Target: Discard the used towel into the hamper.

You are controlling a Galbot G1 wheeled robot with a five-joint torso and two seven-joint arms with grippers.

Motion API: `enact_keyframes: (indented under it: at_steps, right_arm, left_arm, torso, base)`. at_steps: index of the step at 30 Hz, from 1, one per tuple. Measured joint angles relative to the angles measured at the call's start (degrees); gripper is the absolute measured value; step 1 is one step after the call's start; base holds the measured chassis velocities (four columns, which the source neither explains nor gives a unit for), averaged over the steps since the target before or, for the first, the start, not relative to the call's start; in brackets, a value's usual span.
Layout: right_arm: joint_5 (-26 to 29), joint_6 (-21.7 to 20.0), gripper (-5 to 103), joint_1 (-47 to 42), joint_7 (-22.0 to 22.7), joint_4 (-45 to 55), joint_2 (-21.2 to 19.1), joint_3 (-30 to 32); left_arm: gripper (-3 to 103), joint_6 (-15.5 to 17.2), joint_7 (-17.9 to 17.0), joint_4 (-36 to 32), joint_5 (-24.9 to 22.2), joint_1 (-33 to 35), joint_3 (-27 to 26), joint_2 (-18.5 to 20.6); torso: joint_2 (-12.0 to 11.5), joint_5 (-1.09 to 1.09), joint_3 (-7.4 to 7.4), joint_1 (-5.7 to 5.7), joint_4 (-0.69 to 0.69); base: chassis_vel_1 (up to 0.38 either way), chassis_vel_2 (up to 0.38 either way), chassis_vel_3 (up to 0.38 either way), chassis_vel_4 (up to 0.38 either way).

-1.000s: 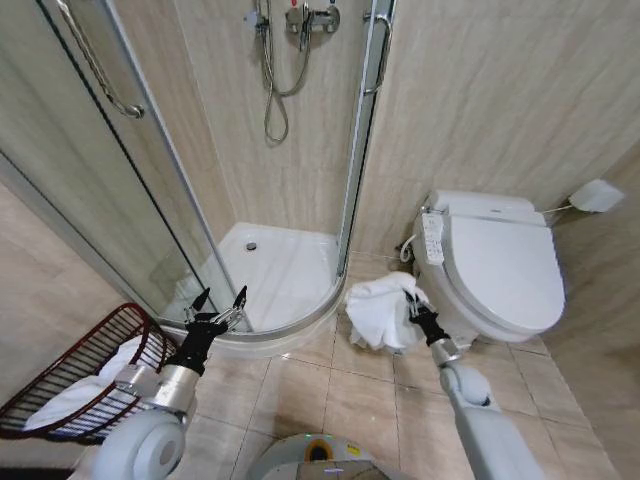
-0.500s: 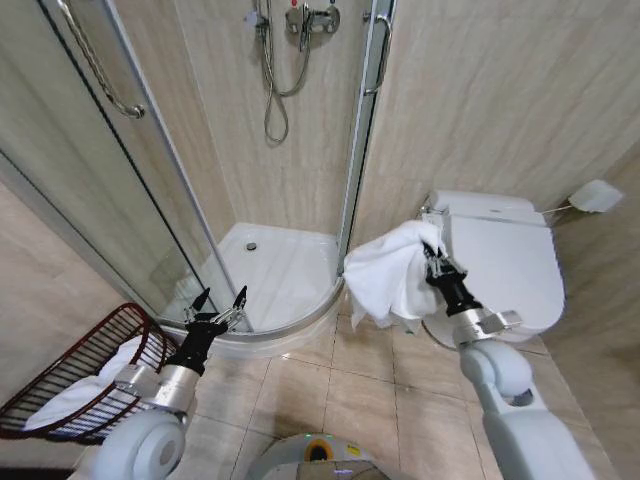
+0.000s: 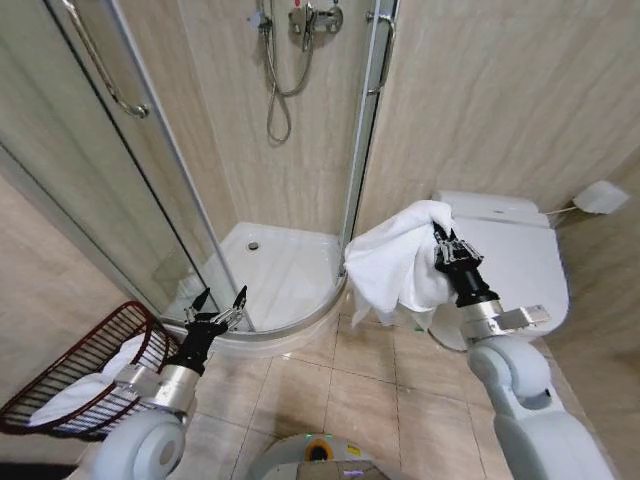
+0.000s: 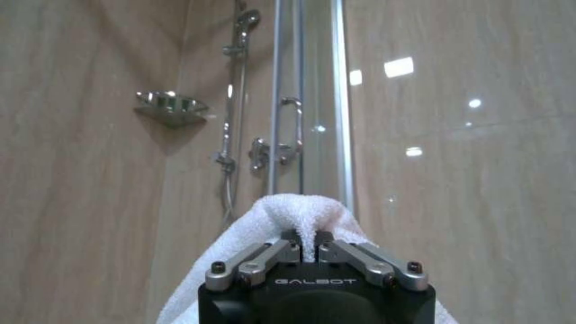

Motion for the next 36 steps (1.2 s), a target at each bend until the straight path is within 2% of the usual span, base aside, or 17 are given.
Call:
enact_keyframes:
  at_steps: [6, 14, 16, 19, 32, 36]
  right_arm:
    - [0.54, 0.00, 6, -0.10, -0.01, 1.01, -0.02, -0.10]
    - [3.86, -0.59, 6, -0.32, -0.20, 4.20, -0.66, -0.41]
    - [4.74, 1.07, 6, -0.24, -0.85, 4.69, -0.90, -0.68]
    - [5.00, 1.42, 6, -0.24, -1.26, 5.33, -1.06, -0.67]
    - [3.17, 0.73, 6, -2.74, -0.54, 9.00, 0.18, 0.64]
    - [1.92, 1.01, 6, -3.26, -0.37, 9.78, 0.54, 0.87]
  left_arm:
    - [100, 0.00, 0.00, 0.00, 0.00, 0.00, 0.00, 0.00]
    - [100, 0.00, 0.00, 0.00, 0.00, 0.00, 0.00, 0.00]
    - [100, 0.00, 0.00, 0.00, 0.00, 0.00, 0.00, 0.00]
    - [100, 0.00, 0.00, 0.00, 0.00, 0.00, 0.00, 0.00]
    - [100, 0.00, 0.00, 0.00, 0.00, 0.01, 0.00, 0.00]
    - [100, 0.00, 0.00, 0.00, 0.00, -0.01, 0.00, 0.00]
  torso:
    - [0.00, 0.00, 0.00, 0.00, 0.00]
    - [0.00, -0.02, 0.00, 0.00, 0.00]
    - [0.00, 0.01, 0.00, 0.00, 0.00]
    - [0.00, -0.01, 0.00, 0.00, 0.01]
    - [0.00, -0.01, 0.00, 0.00, 0.04]
    - [0.00, 0.01, 0.00, 0.00, -0.01]
  base:
    - [0.062, 0.055, 0.062, 0.056]
    - [0.089, 0.094, 0.088, 0.084]
    - [0.112, 0.097, 0.113, 0.111]
    - [0.117, 0.113, 0.124, 0.133]
    - [0.109, 0.117, 0.115, 0.113]
    - [0.028, 0.015, 0.021, 0.005]
